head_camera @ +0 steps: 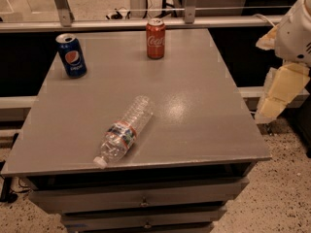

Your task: Move coke can near water bottle

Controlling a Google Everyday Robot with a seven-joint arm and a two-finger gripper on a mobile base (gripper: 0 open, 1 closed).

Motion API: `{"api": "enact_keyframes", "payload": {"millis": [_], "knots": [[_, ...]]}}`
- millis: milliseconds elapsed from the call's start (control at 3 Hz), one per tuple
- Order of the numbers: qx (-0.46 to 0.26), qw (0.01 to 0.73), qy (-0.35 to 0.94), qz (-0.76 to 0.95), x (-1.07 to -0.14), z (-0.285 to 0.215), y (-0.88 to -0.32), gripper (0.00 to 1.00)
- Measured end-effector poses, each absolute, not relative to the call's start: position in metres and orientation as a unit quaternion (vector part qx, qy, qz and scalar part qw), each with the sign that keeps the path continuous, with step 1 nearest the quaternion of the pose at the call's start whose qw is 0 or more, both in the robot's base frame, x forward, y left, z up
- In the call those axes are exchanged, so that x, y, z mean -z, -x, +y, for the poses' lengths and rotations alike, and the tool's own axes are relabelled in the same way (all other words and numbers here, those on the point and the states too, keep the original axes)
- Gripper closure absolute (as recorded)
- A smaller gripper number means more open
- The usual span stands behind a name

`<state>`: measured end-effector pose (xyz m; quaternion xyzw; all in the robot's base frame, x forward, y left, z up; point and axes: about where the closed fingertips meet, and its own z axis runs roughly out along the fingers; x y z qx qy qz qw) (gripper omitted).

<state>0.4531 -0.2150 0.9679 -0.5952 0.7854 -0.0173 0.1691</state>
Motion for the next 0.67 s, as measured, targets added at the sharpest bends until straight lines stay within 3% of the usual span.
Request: {"api": "enact_keyframes", "payload": {"millis": [667], "knots": [[-0.045,0.239,0.542,0.804,-0.923,-0.214,-0.552,0.00]]}}
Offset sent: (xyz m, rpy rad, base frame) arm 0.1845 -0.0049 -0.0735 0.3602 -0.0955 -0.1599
